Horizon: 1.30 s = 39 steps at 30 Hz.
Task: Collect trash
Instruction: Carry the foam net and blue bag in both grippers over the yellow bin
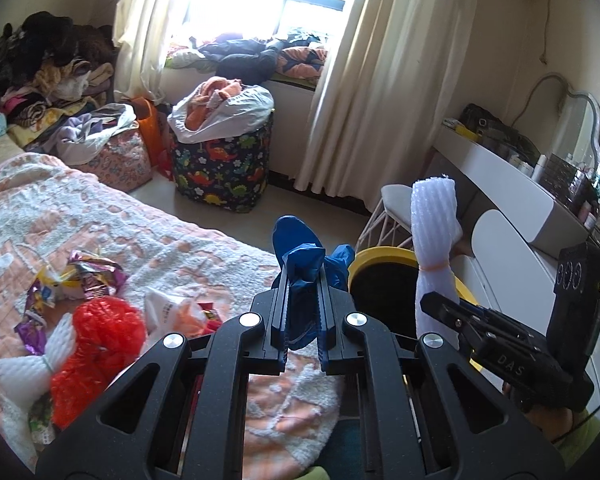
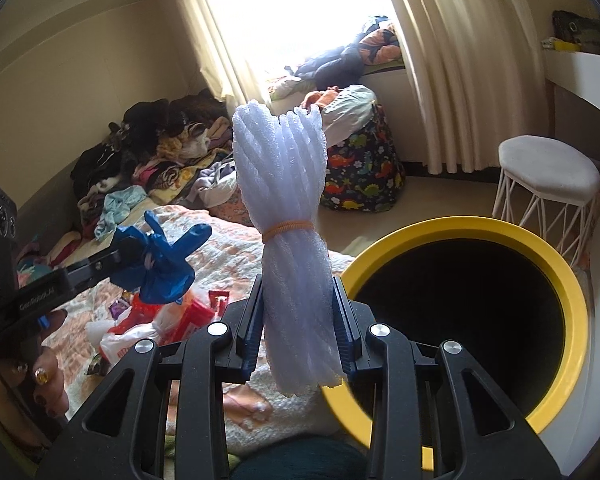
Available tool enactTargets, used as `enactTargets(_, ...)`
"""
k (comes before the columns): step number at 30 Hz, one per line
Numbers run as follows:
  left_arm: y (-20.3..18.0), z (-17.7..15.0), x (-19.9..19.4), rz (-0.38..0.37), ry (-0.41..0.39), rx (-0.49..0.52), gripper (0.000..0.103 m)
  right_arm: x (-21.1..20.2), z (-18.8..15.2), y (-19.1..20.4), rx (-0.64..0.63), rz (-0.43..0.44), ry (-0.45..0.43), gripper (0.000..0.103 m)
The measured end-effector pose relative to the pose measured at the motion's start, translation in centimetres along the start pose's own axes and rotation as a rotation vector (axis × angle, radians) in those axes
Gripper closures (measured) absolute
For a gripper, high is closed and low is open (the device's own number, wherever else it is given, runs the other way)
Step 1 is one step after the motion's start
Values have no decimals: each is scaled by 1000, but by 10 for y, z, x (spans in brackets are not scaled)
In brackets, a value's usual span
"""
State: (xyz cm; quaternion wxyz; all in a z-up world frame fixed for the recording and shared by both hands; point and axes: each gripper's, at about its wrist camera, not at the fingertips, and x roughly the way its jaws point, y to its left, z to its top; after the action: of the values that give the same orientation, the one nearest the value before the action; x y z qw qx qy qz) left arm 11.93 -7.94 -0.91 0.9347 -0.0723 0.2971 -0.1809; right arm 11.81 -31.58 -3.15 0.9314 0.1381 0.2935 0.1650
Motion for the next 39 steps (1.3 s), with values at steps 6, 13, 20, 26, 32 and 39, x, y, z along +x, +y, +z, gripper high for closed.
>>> enactTargets(6,-19,-3,11,-26,20,33,97,-3,3,-23,51,-38,-6,73)
enactTargets(13,-35,-8,25,-48,47,65,97,-7,3,-48,112,-86,-7,73)
enactTargets(20,-51,-15,41,-68,77,90,97,-5,1,-77,174,-138,7,73)
enactTargets(26,-62,-24,56,-85,109,112,97,-3,-3,-98,217,-171,25,73)
enactTargets(32,-70,-32,72,-107,144,128,97,1,-9,-114,263,-198,55,73)
enactTargets(39,-79,-36,96,-126,184,135,97,3,-14,-129,305,-217,73,73)
